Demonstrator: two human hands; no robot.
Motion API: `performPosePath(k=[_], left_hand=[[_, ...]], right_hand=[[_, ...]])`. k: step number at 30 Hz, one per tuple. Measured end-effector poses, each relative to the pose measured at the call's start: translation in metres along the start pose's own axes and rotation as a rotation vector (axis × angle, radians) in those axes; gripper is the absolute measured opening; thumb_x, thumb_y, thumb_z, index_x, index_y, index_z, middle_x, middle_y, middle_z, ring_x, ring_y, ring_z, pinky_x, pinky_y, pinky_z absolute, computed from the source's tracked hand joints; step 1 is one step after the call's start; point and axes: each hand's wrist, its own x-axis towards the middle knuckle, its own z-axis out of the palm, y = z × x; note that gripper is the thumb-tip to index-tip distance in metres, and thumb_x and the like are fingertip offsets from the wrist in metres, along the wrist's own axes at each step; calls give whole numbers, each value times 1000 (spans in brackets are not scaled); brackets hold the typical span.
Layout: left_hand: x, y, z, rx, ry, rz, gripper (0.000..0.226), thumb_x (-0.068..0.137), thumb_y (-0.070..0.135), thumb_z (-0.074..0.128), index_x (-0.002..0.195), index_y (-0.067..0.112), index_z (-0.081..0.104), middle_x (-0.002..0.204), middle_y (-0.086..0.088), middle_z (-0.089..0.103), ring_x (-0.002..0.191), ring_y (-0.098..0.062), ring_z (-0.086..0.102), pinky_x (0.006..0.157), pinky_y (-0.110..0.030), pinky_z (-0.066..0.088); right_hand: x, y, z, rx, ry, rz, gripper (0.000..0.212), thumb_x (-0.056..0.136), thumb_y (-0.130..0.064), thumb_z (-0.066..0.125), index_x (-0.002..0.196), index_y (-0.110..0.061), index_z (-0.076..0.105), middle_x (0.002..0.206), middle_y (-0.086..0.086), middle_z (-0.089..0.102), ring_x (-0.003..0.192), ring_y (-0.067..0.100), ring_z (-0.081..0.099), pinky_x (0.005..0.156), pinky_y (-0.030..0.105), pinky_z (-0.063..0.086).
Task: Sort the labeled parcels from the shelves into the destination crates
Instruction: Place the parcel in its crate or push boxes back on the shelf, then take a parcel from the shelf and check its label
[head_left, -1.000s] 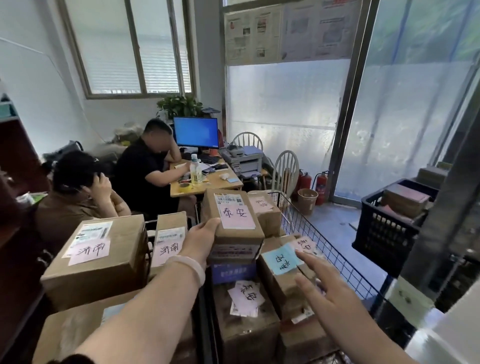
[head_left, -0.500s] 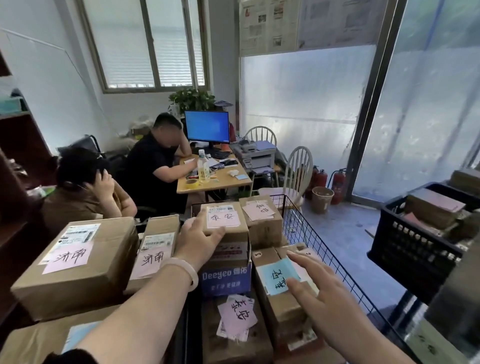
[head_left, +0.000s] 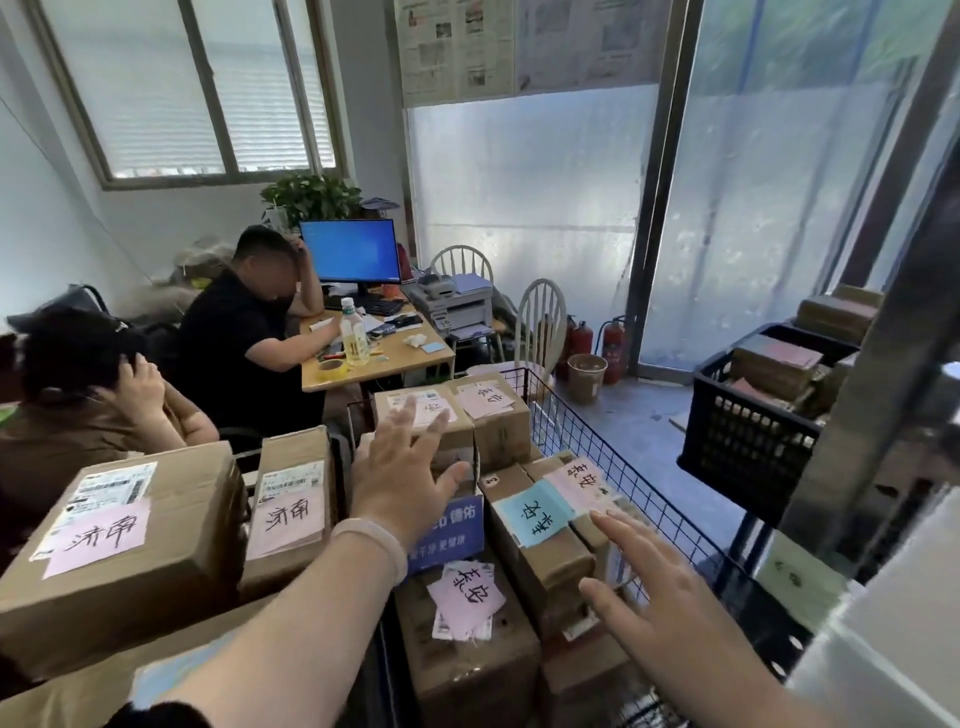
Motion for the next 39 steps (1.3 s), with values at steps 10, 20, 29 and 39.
performPosePath(k=[10, 20, 29, 39], left_hand=[[-134, 70, -19, -148, 6, 494, 77, 88, 75, 33, 152, 51, 0, 166, 13, -7, 151, -11, -13, 119, -42, -15], [-254, 169, -22, -353, -93, 860, 84, 88, 73, 33, 137, 58, -33, 166, 12, -9, 151, -12, -13, 116, -37, -18], [-342, 263, -24, -496, -164, 1119, 83, 89, 71, 39, 145, 57, -22, 166, 11, -1, 152, -13, -5, 121, -40, -3], [-399, 393, -52, -583, -284, 1124, 79, 90, 63, 53, 150, 53, 2, 165, 4, -1, 152, -27, 0, 119, -48, 13]], right_hand=[[-121, -15, 20, -250, 216, 163, 85, 80, -75, 50, 126, -69, -22, 159, -20, -12, 146, 4, -12, 120, 31, 3], [-280, -9, -8, -431, 437, 461, 89, 83, -71, 47, 129, -62, -30, 150, -27, -25, 136, -7, -27, 118, 28, -12], [-396, 11, -53, -502, 564, 713, 98, 80, -70, 56, 123, -69, -33, 137, -38, -38, 128, -12, -29, 111, 26, -10], [-487, 55, -110, -466, 654, 726, 101, 77, -66, 62, 129, -65, -25, 147, -32, -12, 144, 0, -6, 117, 28, 4]])
